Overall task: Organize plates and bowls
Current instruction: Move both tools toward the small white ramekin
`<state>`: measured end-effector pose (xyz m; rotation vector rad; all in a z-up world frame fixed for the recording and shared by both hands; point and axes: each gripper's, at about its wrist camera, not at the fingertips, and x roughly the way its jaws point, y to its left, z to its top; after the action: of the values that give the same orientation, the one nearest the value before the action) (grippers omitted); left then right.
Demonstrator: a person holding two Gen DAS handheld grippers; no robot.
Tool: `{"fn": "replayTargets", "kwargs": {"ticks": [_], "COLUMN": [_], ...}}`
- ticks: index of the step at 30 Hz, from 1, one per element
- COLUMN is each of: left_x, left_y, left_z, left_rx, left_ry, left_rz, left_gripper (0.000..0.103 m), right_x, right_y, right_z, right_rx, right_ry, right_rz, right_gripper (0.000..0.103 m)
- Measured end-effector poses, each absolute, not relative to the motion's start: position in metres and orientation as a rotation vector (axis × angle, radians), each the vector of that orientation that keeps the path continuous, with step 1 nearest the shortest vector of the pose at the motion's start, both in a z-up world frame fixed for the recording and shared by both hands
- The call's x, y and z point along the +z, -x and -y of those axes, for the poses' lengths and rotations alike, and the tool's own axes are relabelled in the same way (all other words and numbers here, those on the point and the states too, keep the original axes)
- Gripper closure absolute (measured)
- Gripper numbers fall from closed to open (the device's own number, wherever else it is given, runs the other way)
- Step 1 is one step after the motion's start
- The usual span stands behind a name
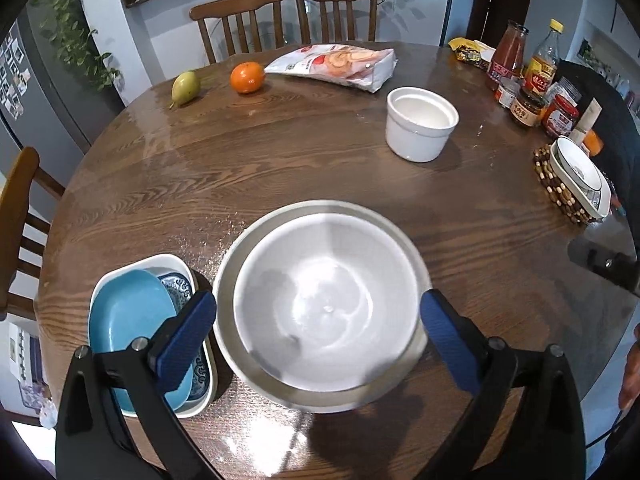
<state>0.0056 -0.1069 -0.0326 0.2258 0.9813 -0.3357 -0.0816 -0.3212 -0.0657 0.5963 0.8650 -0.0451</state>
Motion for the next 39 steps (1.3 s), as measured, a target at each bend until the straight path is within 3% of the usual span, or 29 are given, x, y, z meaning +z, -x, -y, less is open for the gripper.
{"fn": "replayTargets", "kwargs": {"ticks": [20, 33, 39], "left_x": [0.049, 0.154, 0.135], "left_y": [0.0, -0.028, -0.05], "left_z": [0.148, 0.184, 0.194], "left_rx": [-0.29, -0.251, -0.226], "left_ry": [-0.242, -0.265, -0.283], "left_rz": [-0.761, -0.489, -0.542], "left_gripper": [0.001, 0.001, 0.001], "right_x": [0.02, 0.094, 0.088], "right_y": [0.077, 0.027, -0.003], "right_z": [0.369, 0.371, 0.375], "right_rx": [0.065, 0.118, 0.133], "right_ry": [-0.482, -0.308, -0.331], "right_rz": [-0.696, -0.588, -0.601], "right_gripper": [0.035, 0.035, 0.035]}}
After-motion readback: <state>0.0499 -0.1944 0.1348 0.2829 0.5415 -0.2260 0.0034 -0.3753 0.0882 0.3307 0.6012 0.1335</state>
